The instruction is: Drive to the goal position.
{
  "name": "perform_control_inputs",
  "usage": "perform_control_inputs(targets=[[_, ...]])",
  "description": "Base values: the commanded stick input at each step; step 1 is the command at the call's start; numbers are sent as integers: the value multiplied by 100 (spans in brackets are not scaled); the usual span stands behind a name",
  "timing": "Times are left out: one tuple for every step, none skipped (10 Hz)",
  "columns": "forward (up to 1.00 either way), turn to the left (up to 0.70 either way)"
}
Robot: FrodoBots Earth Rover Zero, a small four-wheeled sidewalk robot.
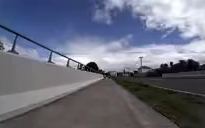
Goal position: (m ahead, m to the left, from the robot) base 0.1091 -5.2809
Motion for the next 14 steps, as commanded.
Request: perform_control_inputs(targets=[[70, 0], [70, 0], [70, 0], [70, 0], [70, 0], [70, 0], [70, 0], [70, 0], [70, 0], [70, 0], [70, 0], [70, 0], [70, 0], [70, 0]])
